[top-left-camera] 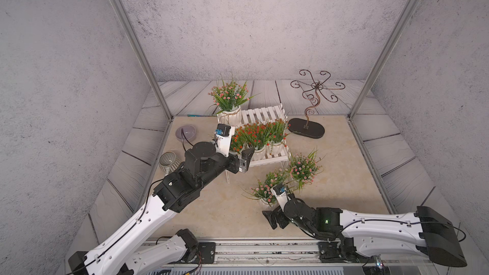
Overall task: Place the baby's breath potted plants on the rack by color
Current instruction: Pick up the baby's breath potted plant from the center of the board.
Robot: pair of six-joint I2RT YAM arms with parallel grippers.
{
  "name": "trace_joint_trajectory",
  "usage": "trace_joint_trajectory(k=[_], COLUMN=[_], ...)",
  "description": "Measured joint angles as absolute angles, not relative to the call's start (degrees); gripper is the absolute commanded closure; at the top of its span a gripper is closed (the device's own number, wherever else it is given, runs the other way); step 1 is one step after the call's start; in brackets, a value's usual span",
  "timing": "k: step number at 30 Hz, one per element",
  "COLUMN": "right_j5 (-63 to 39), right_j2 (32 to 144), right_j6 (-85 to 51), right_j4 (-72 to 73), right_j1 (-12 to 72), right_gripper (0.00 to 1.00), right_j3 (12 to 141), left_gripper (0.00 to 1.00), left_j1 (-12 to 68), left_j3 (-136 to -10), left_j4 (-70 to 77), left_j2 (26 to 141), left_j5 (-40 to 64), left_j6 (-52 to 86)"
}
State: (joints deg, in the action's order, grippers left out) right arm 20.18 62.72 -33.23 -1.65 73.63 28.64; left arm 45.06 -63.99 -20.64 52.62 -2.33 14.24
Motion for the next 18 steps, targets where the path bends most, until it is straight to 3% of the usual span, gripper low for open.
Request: trace_joint_trajectory(k=[18], right_j5=[28.64], right_j2=[73.38], right_j6=[-37.69], right_j4=[11.29], right_j1=[71.92], right_gripper=[0.01], right_j3=[27.22], left_gripper=[0.01], left_j1=[45.04], left_j3=[-63.13], left_j4=[-24.12], left_j2=[47.70], left_j5=[4.23], left_j6=[10.07])
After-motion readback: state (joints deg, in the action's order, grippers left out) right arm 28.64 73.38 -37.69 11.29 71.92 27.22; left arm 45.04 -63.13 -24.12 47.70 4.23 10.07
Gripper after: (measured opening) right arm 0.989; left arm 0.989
